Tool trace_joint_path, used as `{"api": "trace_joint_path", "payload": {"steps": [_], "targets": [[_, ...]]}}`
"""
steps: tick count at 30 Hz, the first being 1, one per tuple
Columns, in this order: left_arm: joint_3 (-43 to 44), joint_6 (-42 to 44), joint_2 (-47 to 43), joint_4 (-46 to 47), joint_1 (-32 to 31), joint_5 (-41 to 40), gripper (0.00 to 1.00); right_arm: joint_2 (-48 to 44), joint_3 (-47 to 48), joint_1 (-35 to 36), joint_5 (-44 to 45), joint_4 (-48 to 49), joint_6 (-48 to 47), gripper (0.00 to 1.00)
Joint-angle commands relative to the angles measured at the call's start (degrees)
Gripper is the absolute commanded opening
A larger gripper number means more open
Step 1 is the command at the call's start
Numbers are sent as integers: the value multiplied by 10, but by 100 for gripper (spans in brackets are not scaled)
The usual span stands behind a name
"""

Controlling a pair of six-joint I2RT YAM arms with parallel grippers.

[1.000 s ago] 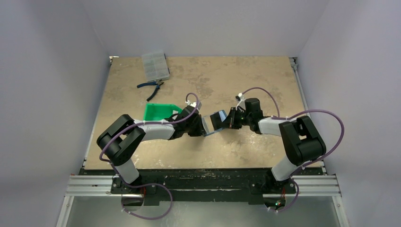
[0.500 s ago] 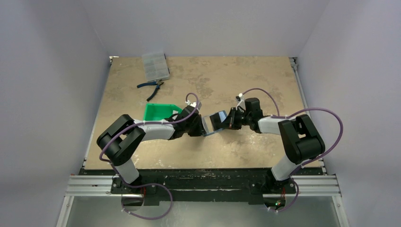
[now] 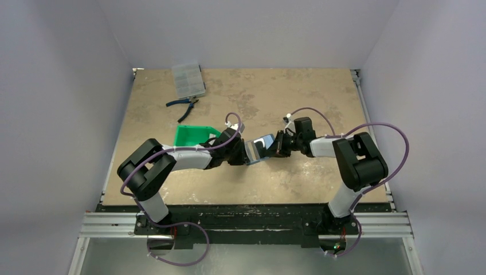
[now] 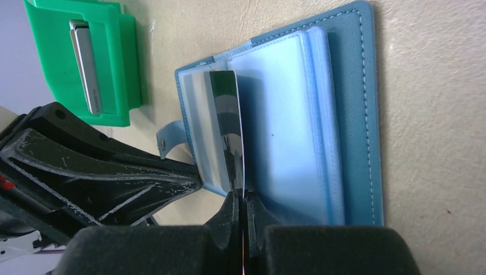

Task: Put the credit cards into the card holder
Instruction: Insert the credit card into the card holder.

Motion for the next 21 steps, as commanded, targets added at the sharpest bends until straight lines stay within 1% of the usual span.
{"api": "trace_joint_path", "payload": {"steps": [1, 6, 10, 14, 19, 21], "targets": [[-7, 45, 19, -75, 12, -53, 0, 27, 2, 7, -52, -59, -35, 0], [7, 66, 20, -96, 13, -65, 0, 42, 20, 13, -71, -61, -58, 0], [12, 71, 18, -101, 12, -69, 0, 42, 43, 33, -35, -75, -77, 0], [7, 63, 13, -89, 13, -60, 0, 33, 53, 52, 8, -75, -69, 11], [-4, 54, 4, -81, 12, -55, 0, -16, 55, 52, 91, -135, -113, 34], [-6, 55, 0, -83, 12, -57, 0, -37, 54, 52, 118, -154, -128, 40]]}}
